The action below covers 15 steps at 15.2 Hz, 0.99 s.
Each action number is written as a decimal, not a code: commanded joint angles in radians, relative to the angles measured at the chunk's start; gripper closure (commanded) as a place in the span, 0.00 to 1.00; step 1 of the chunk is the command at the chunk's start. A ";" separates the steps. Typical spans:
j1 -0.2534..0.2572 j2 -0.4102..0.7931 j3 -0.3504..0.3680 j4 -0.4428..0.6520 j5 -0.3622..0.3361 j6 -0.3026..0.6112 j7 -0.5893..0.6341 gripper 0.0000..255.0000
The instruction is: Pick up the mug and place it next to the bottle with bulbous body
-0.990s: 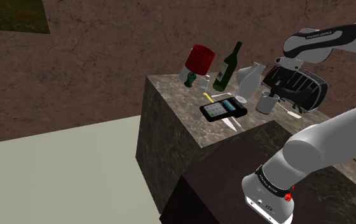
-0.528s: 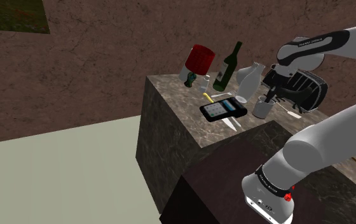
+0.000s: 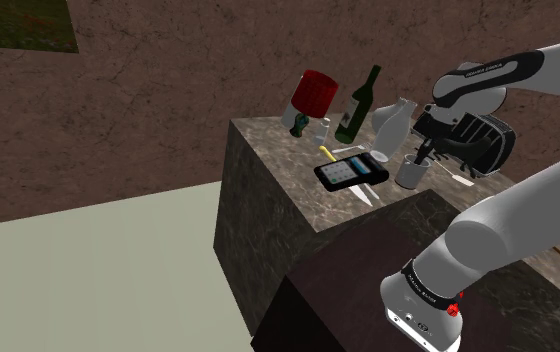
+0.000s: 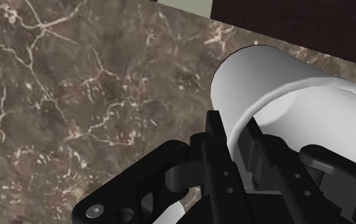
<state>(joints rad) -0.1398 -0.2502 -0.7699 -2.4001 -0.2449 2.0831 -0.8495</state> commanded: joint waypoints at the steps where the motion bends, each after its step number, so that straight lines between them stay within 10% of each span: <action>1: 0.000 0.000 0.000 0.000 0.000 0.000 0.000 1.00; 2: 0.000 0.000 0.000 0.000 0.000 0.000 0.000 0.00; 15: -0.002 -0.051 0.034 0.093 -0.008 -0.139 0.015 0.00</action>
<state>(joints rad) -0.1415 -0.3010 -0.7362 -2.3081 -0.2531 1.9468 -0.8344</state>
